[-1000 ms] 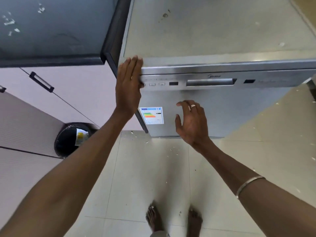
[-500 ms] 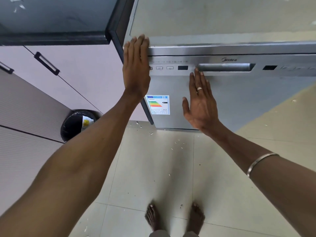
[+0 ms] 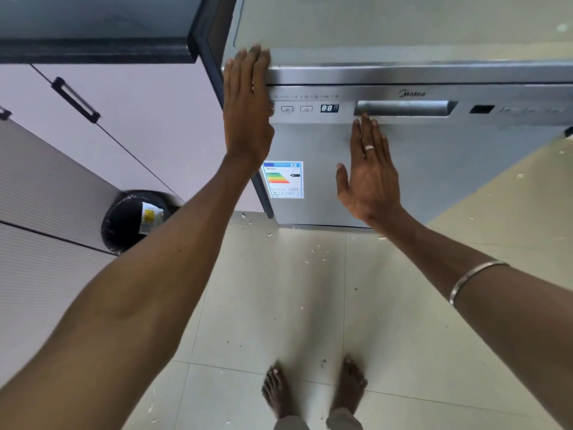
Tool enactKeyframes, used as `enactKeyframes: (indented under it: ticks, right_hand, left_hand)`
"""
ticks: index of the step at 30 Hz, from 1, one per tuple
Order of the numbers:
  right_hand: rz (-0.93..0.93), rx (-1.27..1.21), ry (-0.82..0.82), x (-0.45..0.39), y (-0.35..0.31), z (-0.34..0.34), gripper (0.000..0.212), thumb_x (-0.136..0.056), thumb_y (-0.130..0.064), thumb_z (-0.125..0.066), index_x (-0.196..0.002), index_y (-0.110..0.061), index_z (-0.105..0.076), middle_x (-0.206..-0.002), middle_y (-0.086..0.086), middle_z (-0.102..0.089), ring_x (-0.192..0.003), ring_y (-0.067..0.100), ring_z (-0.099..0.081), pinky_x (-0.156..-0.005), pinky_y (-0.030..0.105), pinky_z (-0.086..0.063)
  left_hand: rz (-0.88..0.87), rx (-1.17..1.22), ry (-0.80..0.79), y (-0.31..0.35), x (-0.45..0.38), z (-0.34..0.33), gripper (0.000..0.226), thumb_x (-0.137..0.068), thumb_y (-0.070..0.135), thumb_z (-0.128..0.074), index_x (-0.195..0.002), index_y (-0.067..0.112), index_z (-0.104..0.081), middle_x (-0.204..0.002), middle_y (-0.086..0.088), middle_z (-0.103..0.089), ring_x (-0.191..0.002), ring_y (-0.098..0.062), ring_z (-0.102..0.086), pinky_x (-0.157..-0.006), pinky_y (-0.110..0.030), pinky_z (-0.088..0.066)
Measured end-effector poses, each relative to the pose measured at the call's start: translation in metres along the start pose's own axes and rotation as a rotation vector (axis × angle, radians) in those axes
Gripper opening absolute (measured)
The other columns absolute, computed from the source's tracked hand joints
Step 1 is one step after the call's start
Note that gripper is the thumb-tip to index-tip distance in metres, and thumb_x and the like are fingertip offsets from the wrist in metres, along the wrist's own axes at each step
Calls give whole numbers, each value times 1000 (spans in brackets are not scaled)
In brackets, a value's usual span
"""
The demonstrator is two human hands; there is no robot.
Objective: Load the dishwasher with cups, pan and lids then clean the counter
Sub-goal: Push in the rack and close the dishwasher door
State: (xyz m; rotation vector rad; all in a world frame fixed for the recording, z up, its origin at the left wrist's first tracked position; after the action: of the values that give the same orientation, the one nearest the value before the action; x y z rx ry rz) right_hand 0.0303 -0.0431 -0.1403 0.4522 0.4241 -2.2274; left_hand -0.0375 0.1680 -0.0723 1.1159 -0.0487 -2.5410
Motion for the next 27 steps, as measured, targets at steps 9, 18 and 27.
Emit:
enactKeyframes:
  ticks: [9,18,27]
  right_hand:
    - [-30,3,20,-3,3,5,69,-93,-29,-45,-151,2,-23,-159,18,-20,-149,30,-17,-122,40,-18]
    - [-39,-7,9,-4,3,18,69,-94,-29,-44,-151,3,-22,-160,19,-17,-149,29,-15,-122,40,-18]
    - [-57,-4,-39,-9,6,31,70,-93,-30,-45,-151,3,-22,-161,19,-15,-150,29,-12,-122,41,-17]
  left_hand:
    - [22,36,0,5,1,4,81,-67,-16,-54,-144,2,-39,-151,-12,-40,-144,-31,-30,-120,-47,-22]
    - [45,47,-40,6,-1,7,82,-68,-18,-55,-146,2,-37,-153,-10,-37,-145,-30,-28,-122,-43,-19]
    - [65,77,-89,9,-3,10,59,-89,-4,-54,-146,1,-38,-153,-13,-39,-145,-32,-30,-121,-46,-23]
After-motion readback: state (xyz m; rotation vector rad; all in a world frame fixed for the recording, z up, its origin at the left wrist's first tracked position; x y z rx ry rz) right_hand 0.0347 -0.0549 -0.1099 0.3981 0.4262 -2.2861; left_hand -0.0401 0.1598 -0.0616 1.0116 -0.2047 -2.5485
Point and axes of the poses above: each hand's wrist, its own x-axis away from the middle knuckle, its own z-axis out of the back of the hand, y = z × x, the point moved 4 cm from there along -x, towards the middle knuckle
